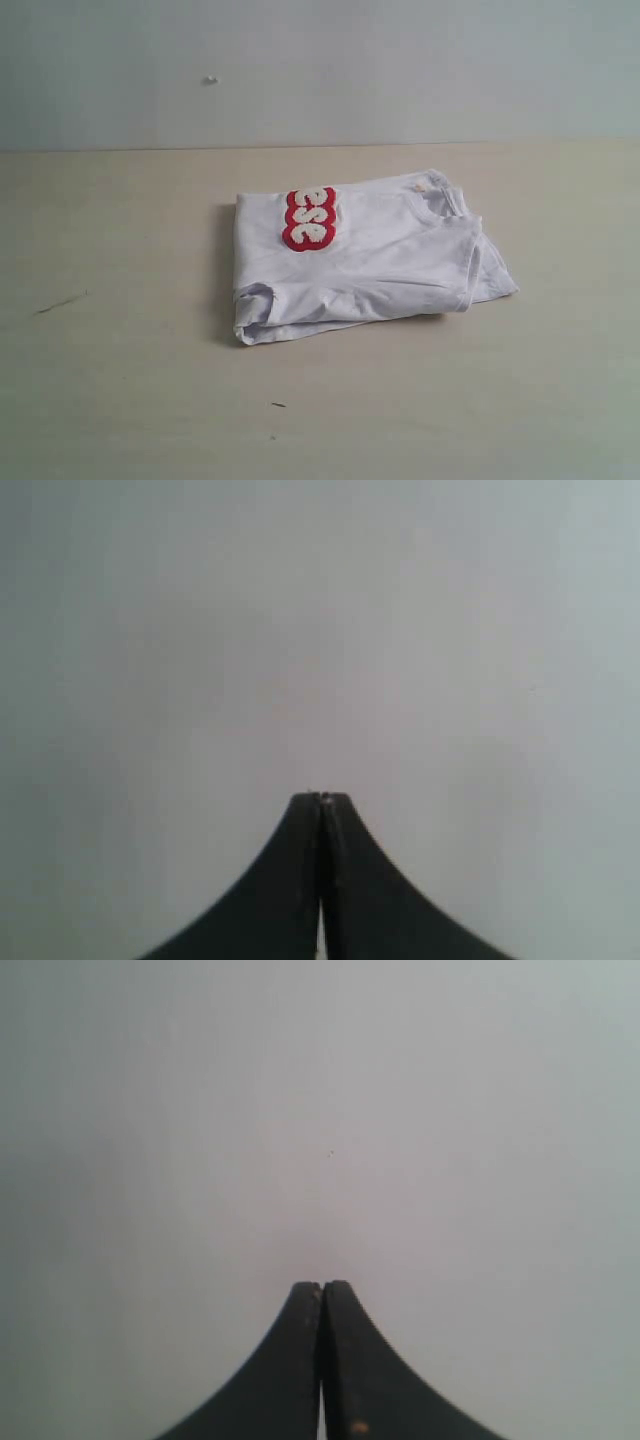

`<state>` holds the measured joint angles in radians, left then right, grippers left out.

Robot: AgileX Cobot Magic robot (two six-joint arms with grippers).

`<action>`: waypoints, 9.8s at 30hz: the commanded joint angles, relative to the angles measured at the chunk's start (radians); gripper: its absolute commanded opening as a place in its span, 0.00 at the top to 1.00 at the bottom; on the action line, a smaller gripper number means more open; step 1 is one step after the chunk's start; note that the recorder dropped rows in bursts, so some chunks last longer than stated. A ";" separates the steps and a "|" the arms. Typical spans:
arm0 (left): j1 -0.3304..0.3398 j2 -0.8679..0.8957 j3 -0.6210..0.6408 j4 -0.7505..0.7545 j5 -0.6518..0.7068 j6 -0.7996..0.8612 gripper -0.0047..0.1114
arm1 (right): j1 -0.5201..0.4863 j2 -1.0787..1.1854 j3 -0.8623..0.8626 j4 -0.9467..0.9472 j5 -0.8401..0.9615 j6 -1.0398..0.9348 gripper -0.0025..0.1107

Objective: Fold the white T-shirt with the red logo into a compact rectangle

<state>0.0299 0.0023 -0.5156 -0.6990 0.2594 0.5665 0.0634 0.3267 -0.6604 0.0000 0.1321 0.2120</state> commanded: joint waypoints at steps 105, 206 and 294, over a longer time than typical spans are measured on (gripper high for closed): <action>0.008 -0.002 0.516 0.782 0.107 0.080 0.96 | 0.000 -0.004 0.005 0.000 0.004 -0.001 0.98; 0.010 -0.002 0.516 0.793 0.097 -0.709 0.96 | -0.121 -0.327 0.289 -0.034 -0.306 -0.212 0.98; 0.010 -0.002 0.516 0.793 0.097 -0.705 0.96 | -0.180 -0.327 0.660 -0.026 0.133 -0.132 0.98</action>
<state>0.0401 0.0041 0.0003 0.0962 0.3663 -0.1376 -0.1120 0.0047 -0.0051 -0.0251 0.2658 0.0796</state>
